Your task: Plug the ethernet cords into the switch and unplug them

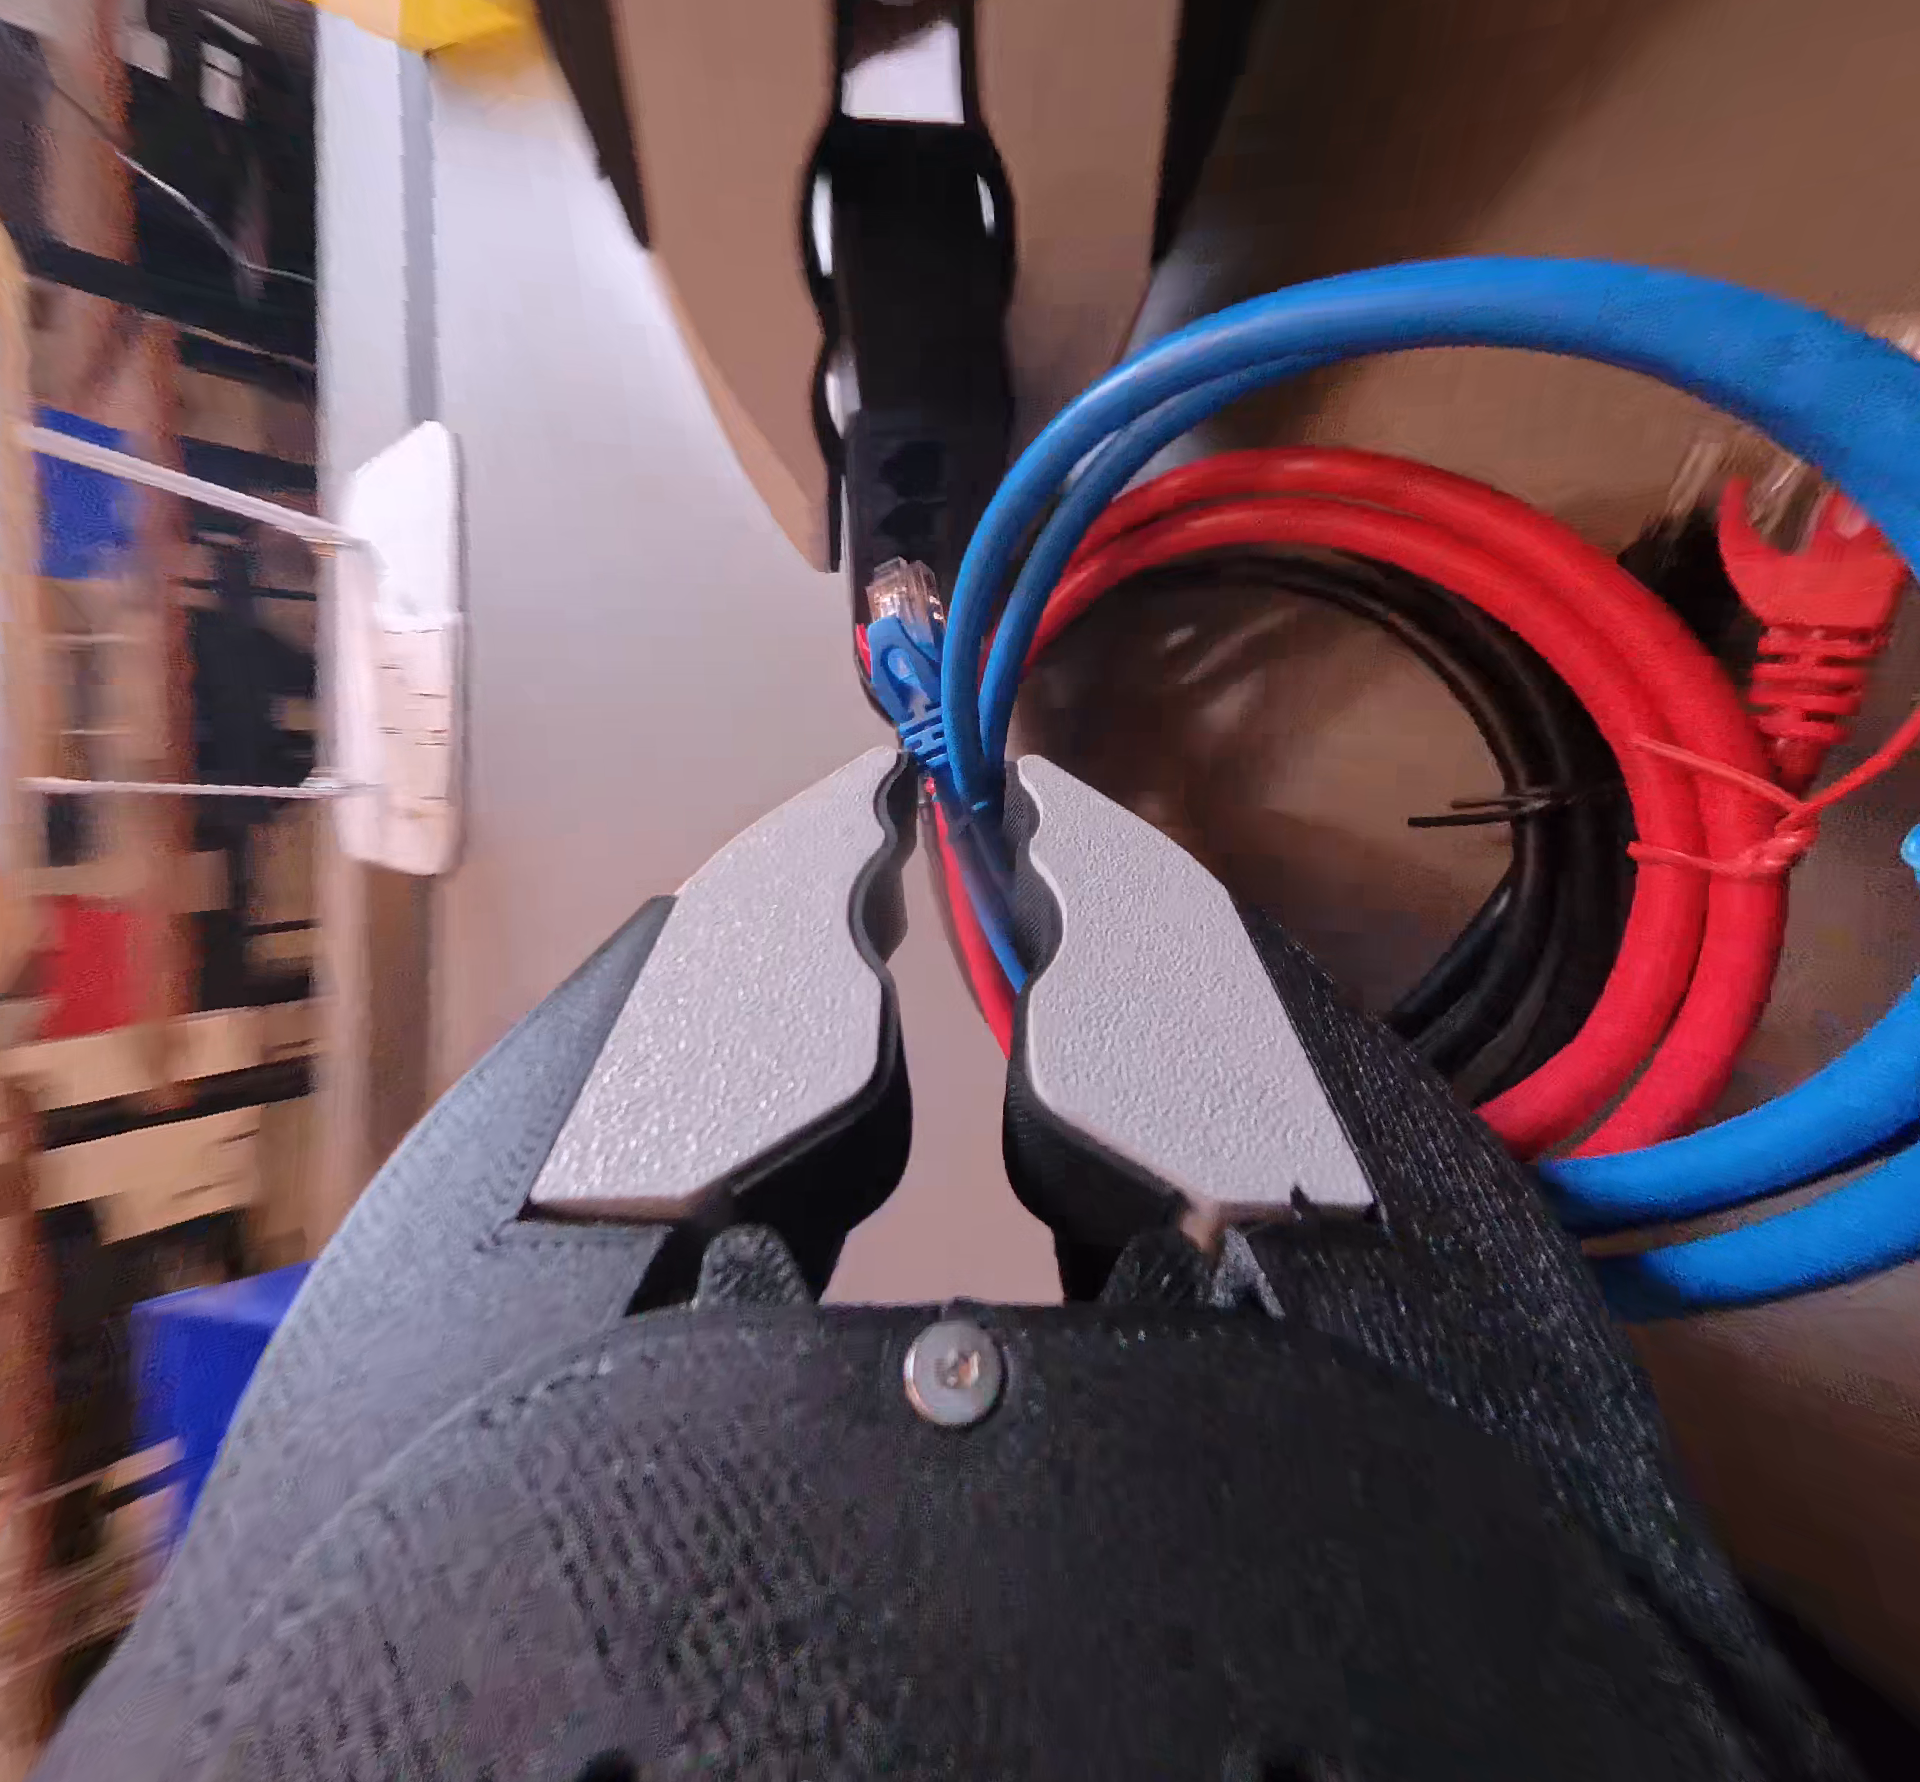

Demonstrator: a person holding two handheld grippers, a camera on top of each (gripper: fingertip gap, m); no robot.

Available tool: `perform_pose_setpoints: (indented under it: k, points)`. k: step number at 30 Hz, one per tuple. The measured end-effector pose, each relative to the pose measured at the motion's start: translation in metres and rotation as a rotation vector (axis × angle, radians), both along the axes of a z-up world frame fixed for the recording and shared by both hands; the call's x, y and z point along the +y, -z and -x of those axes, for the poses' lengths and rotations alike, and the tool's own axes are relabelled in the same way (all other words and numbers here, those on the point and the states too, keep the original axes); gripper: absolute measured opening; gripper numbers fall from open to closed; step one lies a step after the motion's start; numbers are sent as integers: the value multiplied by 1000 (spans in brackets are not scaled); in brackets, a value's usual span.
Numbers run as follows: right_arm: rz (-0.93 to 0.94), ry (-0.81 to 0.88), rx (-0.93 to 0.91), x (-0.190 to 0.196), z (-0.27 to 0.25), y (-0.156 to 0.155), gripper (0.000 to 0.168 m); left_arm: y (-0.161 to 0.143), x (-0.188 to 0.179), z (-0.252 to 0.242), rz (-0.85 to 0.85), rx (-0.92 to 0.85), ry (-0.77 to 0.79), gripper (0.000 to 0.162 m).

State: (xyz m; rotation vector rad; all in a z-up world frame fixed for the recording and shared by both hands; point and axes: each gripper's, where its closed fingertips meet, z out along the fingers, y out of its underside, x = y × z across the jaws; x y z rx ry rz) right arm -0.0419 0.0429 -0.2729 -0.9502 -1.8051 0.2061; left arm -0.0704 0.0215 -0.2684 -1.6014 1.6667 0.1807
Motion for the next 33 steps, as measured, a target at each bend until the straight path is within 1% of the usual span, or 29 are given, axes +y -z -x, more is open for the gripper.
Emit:
perform_pose_setpoints:
  k: [2, 4, 7, 9, 11, 20, 23, 26, 27, 31, 33]
  points:
    - [51, -19, 21, -4, -1, -2, 30, -8, -3, -2, 169, -163, -12, 16]
    - [87, -25, 39, -6, 0, -4, 30, -14, -4, -4, 288, -289, -24, 16]
    - [103, -33, 41, -9, 0, -4, 30, -4, -14, -5, 533, -333, -29, 16]
    - [98, -33, 38, -9, 1, -4, 30, -6, -17, -5, 598, -359, -16, 16]
    - [95, -36, 33, -11, 1, -4, 30, -6, -22, -6, 704, -377, -16, 16]
    - [77, -35, -4, -13, 0, -3, 30, -2, -18, -4, 788, -373, -58, 16]
    - [28, -59, -24, -19, 1, -1, 30, 2, -25, -3, 897, -320, -67, 16]
    - [-6, -80, -30, -24, 3, 0, 30, 2, -31, -1, 1065, -299, -95, 15]
    - [-23, -82, -35, -25, 3, 0, 30, 2, -31, 0, 1097, -283, -104, 15]
    - [-72, -78, -44, -23, 2, 0, 30, 1, -29, -1, 1196, -251, -141, 14]
    - [-96, -80, -62, -24, 2, 2, 30, 4, -27, 1, 1173, -190, -164, 14]
